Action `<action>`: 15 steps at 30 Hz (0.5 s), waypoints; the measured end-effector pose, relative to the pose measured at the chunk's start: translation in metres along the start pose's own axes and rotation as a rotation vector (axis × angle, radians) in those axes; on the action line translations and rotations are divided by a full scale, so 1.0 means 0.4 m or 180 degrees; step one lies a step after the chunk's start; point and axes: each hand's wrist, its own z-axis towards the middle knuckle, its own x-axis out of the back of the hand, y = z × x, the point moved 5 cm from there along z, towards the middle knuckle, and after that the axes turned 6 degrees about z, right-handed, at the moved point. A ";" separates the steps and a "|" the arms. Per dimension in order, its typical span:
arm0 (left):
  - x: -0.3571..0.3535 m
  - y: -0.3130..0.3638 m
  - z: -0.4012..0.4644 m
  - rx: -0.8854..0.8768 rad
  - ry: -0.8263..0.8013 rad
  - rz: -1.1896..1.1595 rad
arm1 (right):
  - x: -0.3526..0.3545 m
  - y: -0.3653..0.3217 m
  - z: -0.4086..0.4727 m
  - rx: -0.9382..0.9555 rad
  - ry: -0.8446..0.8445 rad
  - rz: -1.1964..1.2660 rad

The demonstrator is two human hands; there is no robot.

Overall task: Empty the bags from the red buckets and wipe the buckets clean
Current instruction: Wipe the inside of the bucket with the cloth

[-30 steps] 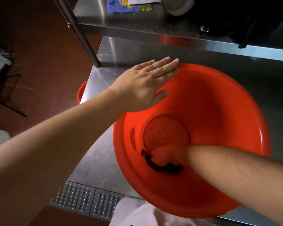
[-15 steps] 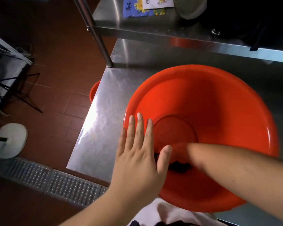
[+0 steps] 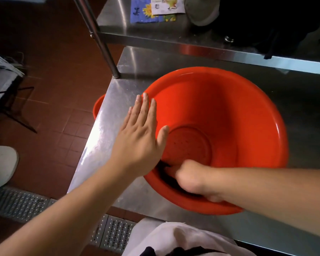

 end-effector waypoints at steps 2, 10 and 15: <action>0.002 -0.003 0.010 0.0033 0.0005 -0.0034 | -0.009 0.009 -0.058 0.0041 -0.0417 -0.0402; -0.014 0.021 0.021 -0.0060 0.0321 0.0048 | -0.056 0.125 -0.026 -0.0468 -0.1090 -0.0513; -0.006 0.026 0.022 -0.0102 0.0418 0.0105 | -0.100 0.173 0.118 -0.1128 -0.0993 -0.0678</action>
